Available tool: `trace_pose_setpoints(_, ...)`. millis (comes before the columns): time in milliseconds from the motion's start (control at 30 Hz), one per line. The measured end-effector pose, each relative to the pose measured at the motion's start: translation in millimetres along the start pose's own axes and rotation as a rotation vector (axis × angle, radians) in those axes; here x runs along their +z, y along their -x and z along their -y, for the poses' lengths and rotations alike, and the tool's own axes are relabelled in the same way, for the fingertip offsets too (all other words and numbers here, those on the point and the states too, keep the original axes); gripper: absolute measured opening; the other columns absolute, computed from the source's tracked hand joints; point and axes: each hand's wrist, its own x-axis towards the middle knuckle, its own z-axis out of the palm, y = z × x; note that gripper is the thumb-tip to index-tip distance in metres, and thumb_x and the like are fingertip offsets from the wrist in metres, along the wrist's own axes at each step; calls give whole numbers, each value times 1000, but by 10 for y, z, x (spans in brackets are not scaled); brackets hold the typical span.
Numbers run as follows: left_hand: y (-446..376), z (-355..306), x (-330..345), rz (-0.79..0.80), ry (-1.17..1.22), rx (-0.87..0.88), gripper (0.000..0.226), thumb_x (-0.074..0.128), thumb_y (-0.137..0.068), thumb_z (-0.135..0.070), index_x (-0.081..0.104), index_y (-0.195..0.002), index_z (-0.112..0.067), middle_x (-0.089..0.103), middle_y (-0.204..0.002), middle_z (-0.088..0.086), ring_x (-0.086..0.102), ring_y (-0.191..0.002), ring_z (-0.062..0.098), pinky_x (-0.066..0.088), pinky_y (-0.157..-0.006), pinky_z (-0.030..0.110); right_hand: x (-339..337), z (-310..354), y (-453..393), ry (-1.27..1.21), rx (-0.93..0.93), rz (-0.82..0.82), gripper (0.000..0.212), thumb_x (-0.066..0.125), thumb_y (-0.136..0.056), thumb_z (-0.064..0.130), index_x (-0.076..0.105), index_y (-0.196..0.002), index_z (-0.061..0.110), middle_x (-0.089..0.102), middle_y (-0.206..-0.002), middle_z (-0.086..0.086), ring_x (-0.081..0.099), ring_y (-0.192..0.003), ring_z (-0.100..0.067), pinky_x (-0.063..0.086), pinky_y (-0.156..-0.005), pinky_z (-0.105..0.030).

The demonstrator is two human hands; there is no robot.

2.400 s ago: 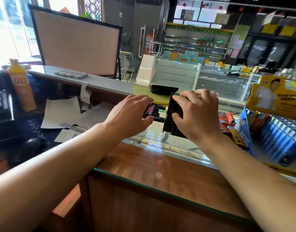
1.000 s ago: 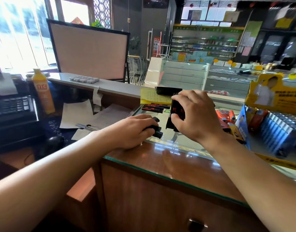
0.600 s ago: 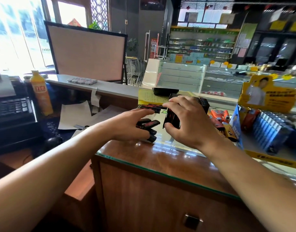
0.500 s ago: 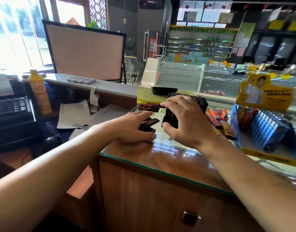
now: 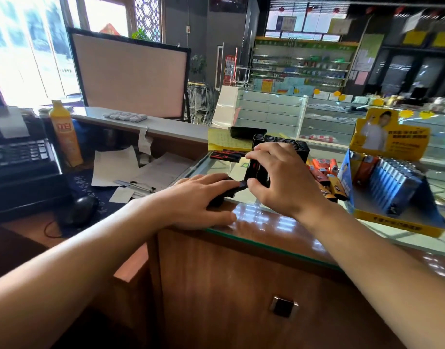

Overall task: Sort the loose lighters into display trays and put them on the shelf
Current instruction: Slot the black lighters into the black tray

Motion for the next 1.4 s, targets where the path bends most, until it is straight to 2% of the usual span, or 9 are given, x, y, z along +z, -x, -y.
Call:
trace_pose_setpoints(200,318,-211,141,-163,-146,67,83,24,-76,-83,10,-152,-51,18,-159,-19,26,-140,13,29,-110,36,-29,23,26,-22,33,-17,46,57,-80,34,64,-120,13,58,-124,-4,43,-117,-24,32,-100,-30)
trace_pose_setpoints(400,375,-186,389,-482,-173,241,50,41,-94,-61,52,-139,-40,49,-145,-11,54,-115,20,50,-91,43,-34,59,74,-55,54,-32,43,56,-81,32,65,-118,13,58,-123,-5,47,-115,-26,35,-99,-32)
trace_pose_setpoints(567,354,-139,474,-629,-101,364,39,58,-96,-47,64,-130,-30,59,-138,-7,61,-106,22,52,-83,44,-36,46,122,-78,68,-83,37,58,-81,29,67,-113,14,59,-122,-4,50,-113,-25,30,-94,-23)
trace_pose_setpoints(833,352,-191,574,-803,0,537,23,64,-97,-19,73,-117,-13,65,-128,5,66,-96,27,53,-78,43,-48,38,167,-107,79,-99,32,59,-84,27,67,-112,15,58,-123,-1,48,-116,-22,28,-90,-20)
trace_pose_setpoints(933,347,-197,537,-847,83,508,25,65,-96,-19,72,-116,-7,69,-122,9,68,-104,23,56,-88,37,-49,35,157,-123,83,-107,31,59,-84,26,67,-111,15,58,-122,-1,48,-115,-21,28,-89,-20)
trace_pose_setpoints(1067,281,-275,365,-916,283,271,28,72,-87,-18,72,-115,-14,73,-108,1,68,-96,6,51,-89,14,-65,34,112,-219,126,-124,28,58,-81,26,69,-105,17,61,-113,1,53,-108,-18,37,-89,-24)
trace_pose_setpoints(1200,149,-371,127,-872,949,-36,29,71,-87,-5,72,-99,-31,73,-74,-6,68,-62,14,55,-59,27,-167,82,49,-498,330,-102,16,63,-85,23,71,-98,24,67,-91,11,61,-80,-6,52,-76,-25)
trace_pose_setpoints(1267,67,-394,37,-862,1265,-105,20,67,-90,-4,72,-92,-23,69,-66,3,61,-56,23,48,-54,34,-215,110,3,-643,392,-47,12,62,-88,24,71,-96,23,71,-82,8,66,-74,-10,54,-71,-26)
trace_pose_setpoints(1400,-102,-444,-29,-840,1619,-161,9,60,-93,-2,65,-88,-8,64,-64,5,54,-49,17,42,-51,30,-256,200,-73,-1049,463,15,25,52,-99,22,71,-86,13,73,-75,-7,62,-61,-16,54,-68,-32)
